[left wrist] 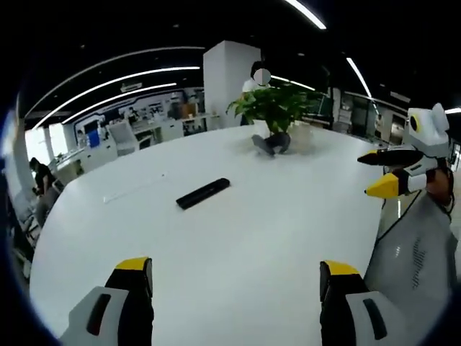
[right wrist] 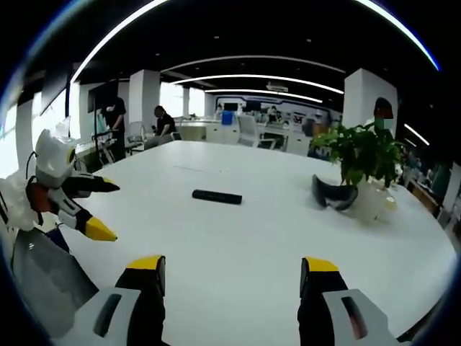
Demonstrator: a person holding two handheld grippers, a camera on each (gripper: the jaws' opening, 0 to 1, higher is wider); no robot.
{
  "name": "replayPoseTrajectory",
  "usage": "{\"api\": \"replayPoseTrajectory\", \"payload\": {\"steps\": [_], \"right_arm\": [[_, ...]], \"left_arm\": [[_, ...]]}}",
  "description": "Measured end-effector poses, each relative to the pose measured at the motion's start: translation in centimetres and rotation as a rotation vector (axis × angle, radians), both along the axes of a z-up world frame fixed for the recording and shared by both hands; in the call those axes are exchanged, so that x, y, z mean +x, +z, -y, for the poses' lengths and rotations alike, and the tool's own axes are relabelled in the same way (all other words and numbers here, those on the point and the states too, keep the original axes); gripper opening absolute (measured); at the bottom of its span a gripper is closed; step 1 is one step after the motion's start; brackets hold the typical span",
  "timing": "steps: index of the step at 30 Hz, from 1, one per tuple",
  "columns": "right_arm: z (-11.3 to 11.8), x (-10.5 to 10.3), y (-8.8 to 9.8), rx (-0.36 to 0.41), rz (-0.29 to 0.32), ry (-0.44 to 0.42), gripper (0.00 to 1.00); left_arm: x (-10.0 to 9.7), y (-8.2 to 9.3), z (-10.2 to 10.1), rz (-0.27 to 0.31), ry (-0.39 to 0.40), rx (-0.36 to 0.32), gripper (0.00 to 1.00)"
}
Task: Press the specified remote control buttons in sequence, fully releasing each button before pressing the next.
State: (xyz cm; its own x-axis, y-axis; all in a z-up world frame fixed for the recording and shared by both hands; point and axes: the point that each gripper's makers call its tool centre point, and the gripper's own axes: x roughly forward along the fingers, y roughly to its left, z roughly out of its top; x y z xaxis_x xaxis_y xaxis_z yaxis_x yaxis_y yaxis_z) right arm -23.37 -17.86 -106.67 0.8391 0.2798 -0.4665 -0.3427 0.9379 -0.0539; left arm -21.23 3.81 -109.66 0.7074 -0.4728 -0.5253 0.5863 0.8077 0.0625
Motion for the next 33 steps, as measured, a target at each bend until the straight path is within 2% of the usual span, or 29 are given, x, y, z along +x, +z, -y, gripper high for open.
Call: {"api": "replayPoseTrajectory", "payload": {"steps": [4, 6, 7, 9, 14, 17, 19, 21, 24, 29, 33], "right_arm": [[0.0, 0.0, 0.1, 0.011, 0.002, -0.002, 0.75], [0.0, 0.0, 0.1, 0.009, 0.003, -0.002, 0.75], [0.0, 0.0, 0.1, 0.006, 0.004, -0.003, 0.75], [0.1, 0.0, 0.1, 0.008, 0.006, -0.007, 0.75], [0.3, 0.1, 0.1, 0.014, 0.007, -0.015, 0.75], [0.4, 0.1, 0.1, 0.015, 0.007, -0.022, 0.75], [0.5, 0.1, 0.1, 0.018, 0.005, -0.025, 0.75], [0.5, 0.1, 0.1, 0.018, 0.005, -0.025, 0.75], [0.4, 0.1, 0.0, 0.014, 0.000, -0.018, 0.75], [0.4, 0.0, -0.2, 0.005, -0.006, -0.013, 0.75], [0.4, 0.1, -0.2, 0.006, -0.008, -0.015, 0.75]], "left_arm": [[-0.7, 0.3, -0.7, 0.028, 0.029, 0.035, 1.00], [-0.7, 0.9, -1.1, 0.056, 0.056, 0.028, 1.00], [-0.5, 1.5, -1.2, 0.086, 0.079, 0.002, 1.00], [-0.8, 1.7, -1.4, 0.086, 0.097, -0.015, 1.00], [-1.1, 0.6, -2.2, 0.086, 0.133, 0.001, 1.00], [-1.4, -0.2, -2.4, 0.054, 0.139, -0.010, 1.00], [-1.6, -0.8, -2.4, 0.030, 0.136, 0.010, 1.00], [-1.3, -0.3, -2.3, 0.062, 0.139, 0.030, 1.00], [-1.5, -0.6, -1.7, 0.035, 0.147, -0.031, 1.00], [-1.9, -0.9, -1.2, 0.041, 0.115, 0.023, 1.00], [-1.8, -1.0, -1.3, 0.039, 0.114, 0.030, 1.00]]}}
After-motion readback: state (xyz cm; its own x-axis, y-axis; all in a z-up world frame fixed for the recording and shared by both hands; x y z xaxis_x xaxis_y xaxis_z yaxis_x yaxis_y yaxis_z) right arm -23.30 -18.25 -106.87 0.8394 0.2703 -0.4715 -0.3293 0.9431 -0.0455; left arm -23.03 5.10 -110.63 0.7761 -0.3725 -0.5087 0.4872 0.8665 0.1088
